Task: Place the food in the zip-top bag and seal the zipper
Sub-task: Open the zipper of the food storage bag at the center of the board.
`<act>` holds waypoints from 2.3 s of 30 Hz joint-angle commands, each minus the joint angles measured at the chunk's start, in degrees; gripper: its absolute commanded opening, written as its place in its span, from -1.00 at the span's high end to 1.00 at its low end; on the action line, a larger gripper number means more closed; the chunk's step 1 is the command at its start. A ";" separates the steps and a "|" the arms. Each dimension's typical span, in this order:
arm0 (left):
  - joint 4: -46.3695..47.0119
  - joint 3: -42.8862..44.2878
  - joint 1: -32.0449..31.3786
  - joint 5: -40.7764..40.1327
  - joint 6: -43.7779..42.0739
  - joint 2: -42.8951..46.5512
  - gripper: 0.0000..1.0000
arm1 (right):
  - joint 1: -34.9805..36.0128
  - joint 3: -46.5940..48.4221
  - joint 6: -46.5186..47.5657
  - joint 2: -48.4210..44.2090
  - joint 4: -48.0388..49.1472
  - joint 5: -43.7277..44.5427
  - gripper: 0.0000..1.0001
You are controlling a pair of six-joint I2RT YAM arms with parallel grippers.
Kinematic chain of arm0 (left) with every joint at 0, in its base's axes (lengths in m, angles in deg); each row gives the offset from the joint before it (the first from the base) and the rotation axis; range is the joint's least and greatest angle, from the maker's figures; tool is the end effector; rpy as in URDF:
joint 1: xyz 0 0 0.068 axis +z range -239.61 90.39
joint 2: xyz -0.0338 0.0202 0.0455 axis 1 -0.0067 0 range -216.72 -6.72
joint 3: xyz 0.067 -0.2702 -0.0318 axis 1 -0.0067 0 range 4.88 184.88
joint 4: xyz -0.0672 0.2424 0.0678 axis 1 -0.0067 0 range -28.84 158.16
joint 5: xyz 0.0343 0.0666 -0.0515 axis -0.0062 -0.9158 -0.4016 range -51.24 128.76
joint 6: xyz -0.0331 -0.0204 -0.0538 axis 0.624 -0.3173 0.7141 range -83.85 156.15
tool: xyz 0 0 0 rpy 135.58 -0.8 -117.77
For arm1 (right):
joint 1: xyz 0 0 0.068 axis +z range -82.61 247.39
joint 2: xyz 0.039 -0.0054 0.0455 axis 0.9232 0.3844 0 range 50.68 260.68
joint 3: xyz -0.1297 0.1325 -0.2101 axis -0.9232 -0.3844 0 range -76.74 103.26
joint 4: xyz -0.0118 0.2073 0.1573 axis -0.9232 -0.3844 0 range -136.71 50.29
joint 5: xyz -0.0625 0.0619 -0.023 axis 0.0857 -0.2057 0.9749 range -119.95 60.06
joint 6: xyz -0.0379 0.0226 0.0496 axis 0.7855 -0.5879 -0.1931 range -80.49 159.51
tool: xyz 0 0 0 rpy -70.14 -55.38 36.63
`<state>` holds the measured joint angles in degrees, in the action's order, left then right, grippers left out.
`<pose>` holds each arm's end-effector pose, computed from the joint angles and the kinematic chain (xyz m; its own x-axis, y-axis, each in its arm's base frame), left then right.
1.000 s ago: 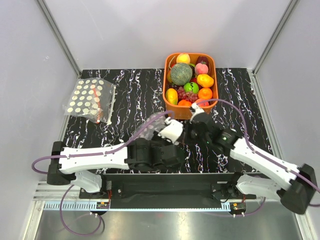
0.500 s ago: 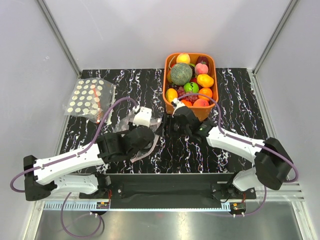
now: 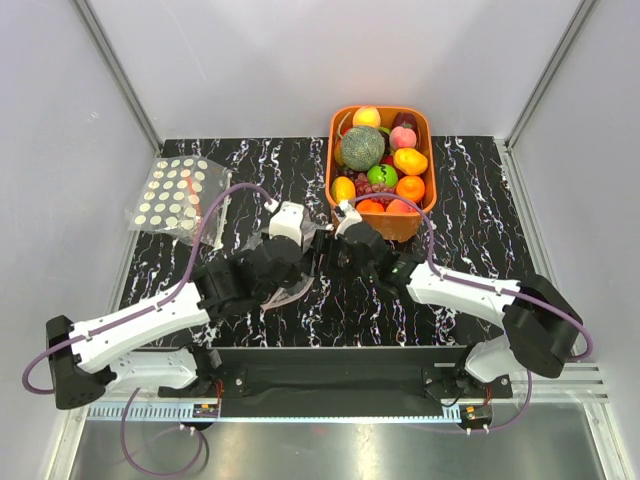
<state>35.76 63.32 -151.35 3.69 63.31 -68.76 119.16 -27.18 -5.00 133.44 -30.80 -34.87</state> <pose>0.1378 -0.1922 0.3292 -0.4762 0.0968 -0.8740 0.3184 0.9454 -0.0688 0.2057 0.2683 0.2476 -0.7641 0.1587 -0.6253 -0.4142 0.6224 0.6641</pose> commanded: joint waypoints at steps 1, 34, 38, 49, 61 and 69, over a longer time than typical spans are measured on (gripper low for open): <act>6.03 -1.57 1.00 1.76 0.35 0.87 1.00 | 1.58 1.06 -3.65 1.08 0.18 4.57 -0.39; -3.98 7.22 -1.10 2.55 -1.76 -5.28 -0.45 | 1.49 10.56 3.29 1.97 -23.06 18.73 1.00; -4.77 6.78 -3.56 2.20 -0.18 -5.98 -0.42 | 1.49 10.64 2.33 1.97 -22.00 18.29 1.00; -5.03 3.62 -6.64 -0.25 4.04 -6.25 -0.38 | 1.49 12.75 1.71 1.70 -22.00 16.88 1.00; -17.76 7.74 -7.35 -21.07 8.17 -14.59 -0.12 | 1.58 13.28 0.13 0.91 -22.79 16.18 1.00; -23.58 11.17 -7.26 -24.78 10.46 -18.56 0.34 | 1.58 12.05 -0.67 -0.58 -23.05 16.35 1.00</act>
<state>15.72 72.81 -158.26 -17.59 73.86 -86.47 120.30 -16.86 -4.92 135.93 -55.59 -19.05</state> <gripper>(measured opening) 0.361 0.011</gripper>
